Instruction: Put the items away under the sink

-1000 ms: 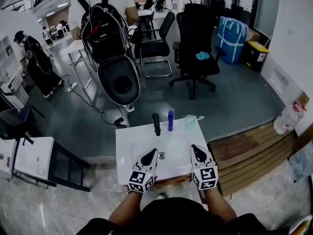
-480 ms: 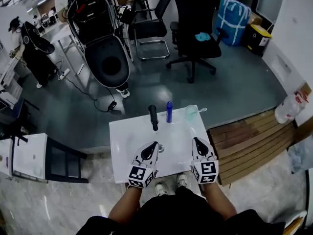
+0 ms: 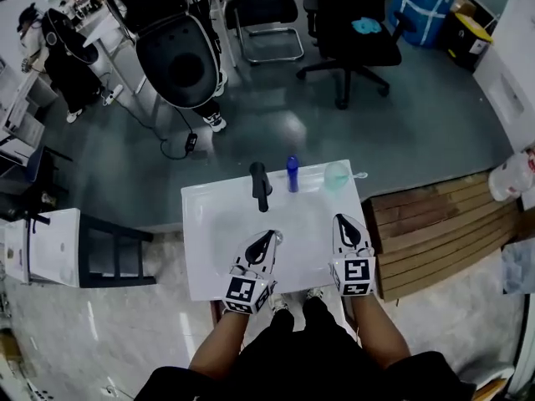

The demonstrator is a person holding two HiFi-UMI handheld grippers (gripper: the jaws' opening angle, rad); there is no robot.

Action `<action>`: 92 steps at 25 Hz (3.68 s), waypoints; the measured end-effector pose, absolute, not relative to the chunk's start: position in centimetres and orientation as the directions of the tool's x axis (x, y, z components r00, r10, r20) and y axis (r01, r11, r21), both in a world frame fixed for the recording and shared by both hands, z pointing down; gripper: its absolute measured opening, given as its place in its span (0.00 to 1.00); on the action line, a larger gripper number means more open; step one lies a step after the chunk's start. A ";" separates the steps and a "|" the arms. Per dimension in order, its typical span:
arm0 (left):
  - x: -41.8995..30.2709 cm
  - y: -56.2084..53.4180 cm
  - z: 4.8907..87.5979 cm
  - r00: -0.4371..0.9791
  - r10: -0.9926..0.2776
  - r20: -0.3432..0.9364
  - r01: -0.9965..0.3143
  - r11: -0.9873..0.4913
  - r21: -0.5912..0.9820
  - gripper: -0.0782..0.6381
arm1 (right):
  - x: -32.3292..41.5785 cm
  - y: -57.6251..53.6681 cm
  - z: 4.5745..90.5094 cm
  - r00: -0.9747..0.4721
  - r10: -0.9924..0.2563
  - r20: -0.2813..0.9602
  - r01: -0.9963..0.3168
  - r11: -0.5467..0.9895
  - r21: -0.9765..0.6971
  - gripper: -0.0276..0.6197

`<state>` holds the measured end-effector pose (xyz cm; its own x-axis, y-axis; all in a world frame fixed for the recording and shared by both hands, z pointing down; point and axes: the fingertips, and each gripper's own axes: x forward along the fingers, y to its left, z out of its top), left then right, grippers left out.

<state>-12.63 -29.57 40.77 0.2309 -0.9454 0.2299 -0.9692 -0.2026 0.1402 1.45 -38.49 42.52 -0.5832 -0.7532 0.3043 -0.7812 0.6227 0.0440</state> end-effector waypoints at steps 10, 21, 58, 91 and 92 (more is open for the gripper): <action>-13.6 -30.6 44.8 0.158 -0.936 0.314 -0.985 -0.128 0.115 0.14 | 1.0 -44.9 49.2 -0.599 -0.706 0.377 -0.776 0.629 -0.056 0.50; -14.9 -31.7 46.5 0.126 -0.920 0.372 -0.991 -0.099 0.092 0.14 | -1.0 -50.8 52.3 -0.595 -0.687 0.417 -0.767 0.640 -0.041 0.66; -12.9 -23.7 41.0 0.245 -0.925 0.291 -0.969 -0.222 0.112 0.14 | 2.1 -34.3 42.7 -0.576 -0.748 0.330 -0.775 0.628 0.070 0.64; 0.6 -3.5 40.1 -0.012 -0.965 0.261 -0.996 0.034 0.082 0.14 | 12.2 -11.0 39.9 -0.801 -0.543 0.251 -0.561 0.828 0.002 0.64; 0.3 -3.1 40.3 -0.011 -0.965 0.262 -0.996 0.034 0.083 0.14 | 11.9 -10.4 40.1 -0.805 -0.540 0.247 -0.559 0.829 -0.007 0.64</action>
<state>0.30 -3.11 40.35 -0.0115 -0.9650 0.2618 -0.9960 0.0343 0.0827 11.95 -10.38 40.08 -0.8046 -0.5398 0.2474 -0.5586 0.8294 -0.0075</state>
